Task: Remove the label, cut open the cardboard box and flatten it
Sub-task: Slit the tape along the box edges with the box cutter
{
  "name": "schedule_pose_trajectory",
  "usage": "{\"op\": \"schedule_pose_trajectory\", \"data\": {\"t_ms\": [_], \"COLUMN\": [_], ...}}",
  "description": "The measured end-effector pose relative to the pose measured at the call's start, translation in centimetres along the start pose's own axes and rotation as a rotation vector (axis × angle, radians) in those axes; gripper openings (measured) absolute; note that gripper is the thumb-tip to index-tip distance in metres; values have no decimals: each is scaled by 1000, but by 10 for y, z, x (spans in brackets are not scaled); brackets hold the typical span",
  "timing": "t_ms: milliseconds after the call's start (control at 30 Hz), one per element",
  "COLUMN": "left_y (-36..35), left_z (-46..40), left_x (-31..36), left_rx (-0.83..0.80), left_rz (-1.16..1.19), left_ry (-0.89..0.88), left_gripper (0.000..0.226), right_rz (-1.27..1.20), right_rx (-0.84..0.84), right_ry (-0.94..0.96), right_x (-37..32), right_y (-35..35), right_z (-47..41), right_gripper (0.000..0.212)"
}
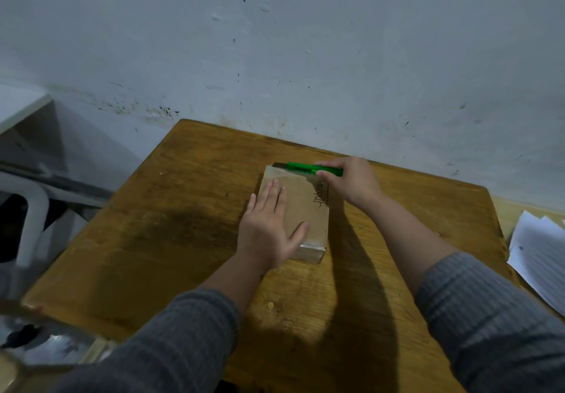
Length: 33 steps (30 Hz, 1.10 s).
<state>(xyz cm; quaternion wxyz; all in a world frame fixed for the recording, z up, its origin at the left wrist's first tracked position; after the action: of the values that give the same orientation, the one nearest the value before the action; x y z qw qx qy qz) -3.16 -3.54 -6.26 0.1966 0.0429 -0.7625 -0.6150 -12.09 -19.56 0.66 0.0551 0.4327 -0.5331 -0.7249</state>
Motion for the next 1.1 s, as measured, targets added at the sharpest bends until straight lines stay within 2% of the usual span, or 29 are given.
{"op": "schedule_pose_trajectory", "data": {"t_ms": [167, 267, 600, 1100], "left_y": [0, -1, -1, -3], "left_z": [1, 1, 0, -1], "left_x": [0, 0, 1, 1], "left_rx": [28, 38, 70, 12], "left_rz": [26, 25, 33, -17], "left_ry": [0, -6, -3, 17], "left_gripper": [77, 77, 77, 81], "right_rz": [199, 328, 600, 758], "right_rx": [-153, -230, -71, -34], "right_ry": [49, 98, 246, 236], "right_x": [-3, -7, -14, -25], "right_y": [-4, -6, -8, -7], "right_z": [-13, -18, -19, -8], "right_gripper": [26, 40, 47, 60]}}
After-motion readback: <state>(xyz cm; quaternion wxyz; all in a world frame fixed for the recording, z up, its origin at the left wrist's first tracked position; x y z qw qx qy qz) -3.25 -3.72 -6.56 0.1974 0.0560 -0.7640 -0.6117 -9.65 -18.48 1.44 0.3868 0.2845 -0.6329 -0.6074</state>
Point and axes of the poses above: each hand's wrist, its own z-axis away from the middle knuckle, its own y-axis out of the back of the hand, x = y × z, the point moved 4 cm from there along -z, towards the middle knuckle, and after that the axes turned 7 degrees about -x, right-handed, at the moved point
